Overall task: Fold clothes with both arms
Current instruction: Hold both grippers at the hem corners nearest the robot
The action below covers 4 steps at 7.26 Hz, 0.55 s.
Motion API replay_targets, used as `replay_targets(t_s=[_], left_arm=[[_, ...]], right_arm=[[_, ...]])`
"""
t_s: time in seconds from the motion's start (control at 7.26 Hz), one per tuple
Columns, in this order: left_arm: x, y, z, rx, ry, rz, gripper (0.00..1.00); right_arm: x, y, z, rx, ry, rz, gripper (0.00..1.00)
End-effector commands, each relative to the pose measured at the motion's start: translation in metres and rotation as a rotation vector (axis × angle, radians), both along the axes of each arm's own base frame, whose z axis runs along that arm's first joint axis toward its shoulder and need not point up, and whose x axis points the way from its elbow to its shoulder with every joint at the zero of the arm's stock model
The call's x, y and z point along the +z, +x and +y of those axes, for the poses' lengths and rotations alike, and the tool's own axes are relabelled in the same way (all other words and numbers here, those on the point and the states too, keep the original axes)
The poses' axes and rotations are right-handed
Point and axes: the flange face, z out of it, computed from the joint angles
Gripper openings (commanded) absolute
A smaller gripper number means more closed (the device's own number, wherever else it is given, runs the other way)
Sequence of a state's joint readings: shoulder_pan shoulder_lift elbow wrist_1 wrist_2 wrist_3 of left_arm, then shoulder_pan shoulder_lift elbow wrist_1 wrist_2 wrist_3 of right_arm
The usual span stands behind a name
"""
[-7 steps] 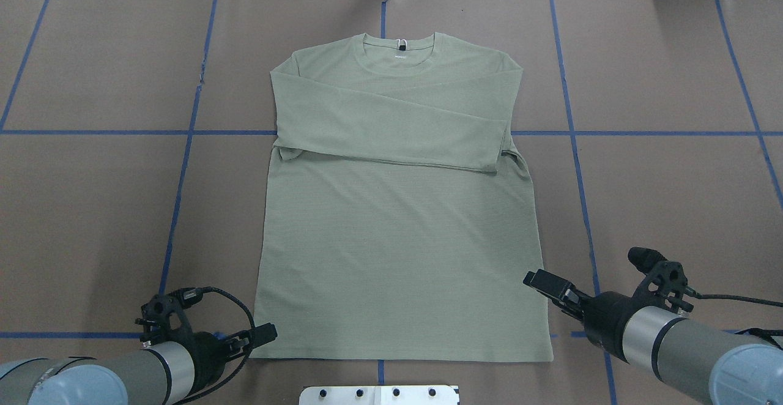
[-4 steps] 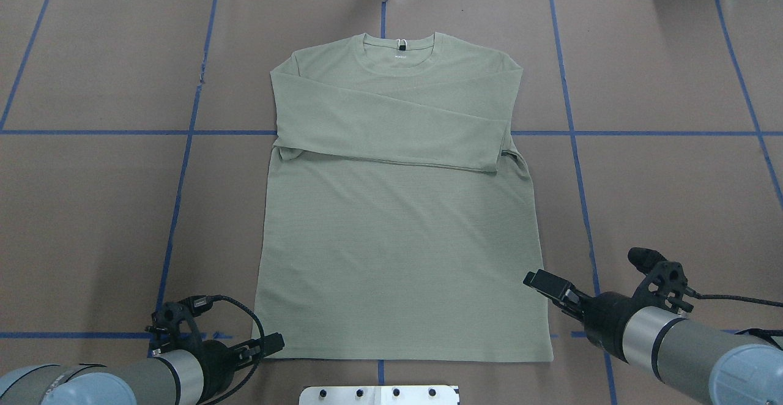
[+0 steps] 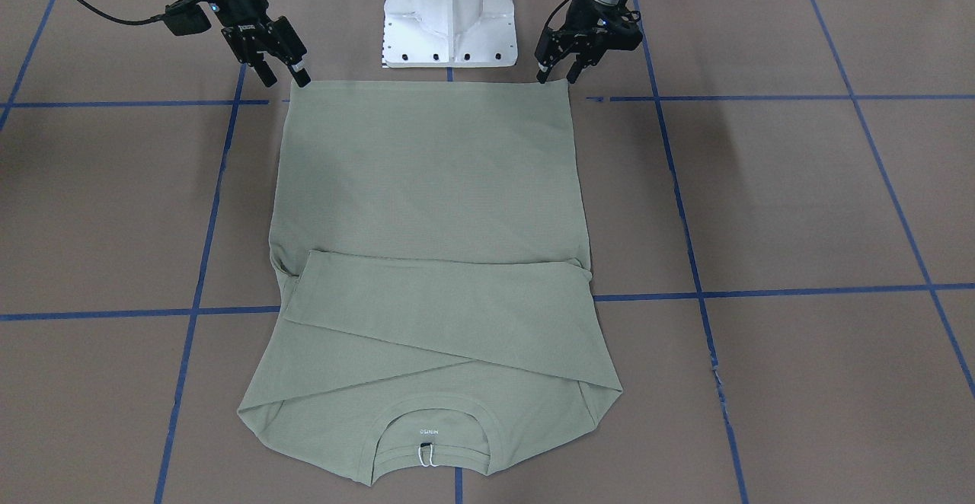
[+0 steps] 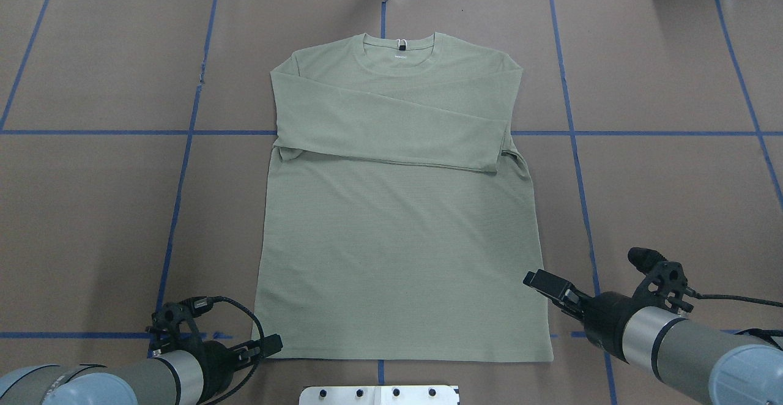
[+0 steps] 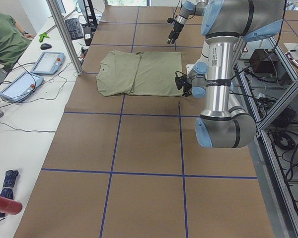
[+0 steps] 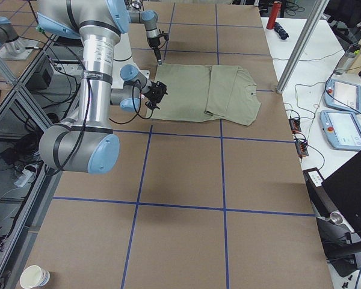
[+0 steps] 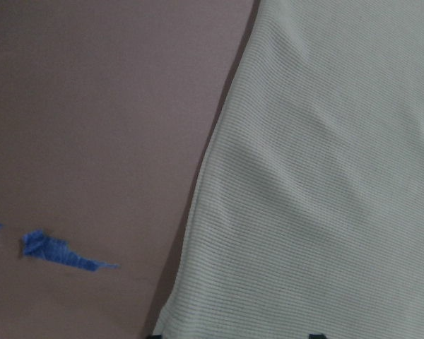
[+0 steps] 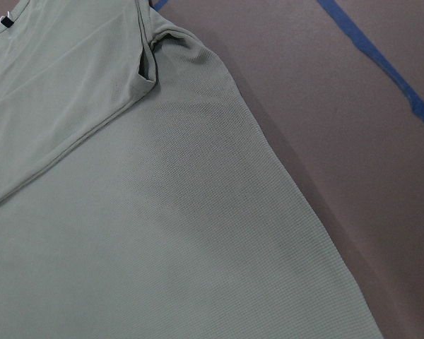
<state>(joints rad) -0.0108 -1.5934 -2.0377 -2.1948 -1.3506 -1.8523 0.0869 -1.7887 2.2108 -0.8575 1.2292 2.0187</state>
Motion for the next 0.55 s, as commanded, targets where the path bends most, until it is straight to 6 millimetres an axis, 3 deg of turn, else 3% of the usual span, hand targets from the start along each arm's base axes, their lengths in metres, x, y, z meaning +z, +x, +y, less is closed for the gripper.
replay_targets(t_s=[0.0,0.14,0.28,0.41], left_arm=[[0.0067,0.0047,-0.0001,0.001,0.003,-0.016,0.75],[0.0046,0.0056,0.0001,0.002,0.003,-0.011,0.75],[0.0030,0.0067,0.0014,0.004,0.004,-0.008,0.68],[0.0038,0.0064,0.0014,0.004,0.004,-0.010,0.52]], right_arm=[[0.0001,-0.0003,0.0003,-0.001,0.000,0.000,0.99],[-0.0006,0.0001,0.0003,-0.001,0.000,-0.001,0.99],[-0.0006,0.0001,0.0003,-0.001,0.000,-0.001,0.99],[-0.0006,0.0001,0.0003,-0.001,0.000,-0.001,0.99]])
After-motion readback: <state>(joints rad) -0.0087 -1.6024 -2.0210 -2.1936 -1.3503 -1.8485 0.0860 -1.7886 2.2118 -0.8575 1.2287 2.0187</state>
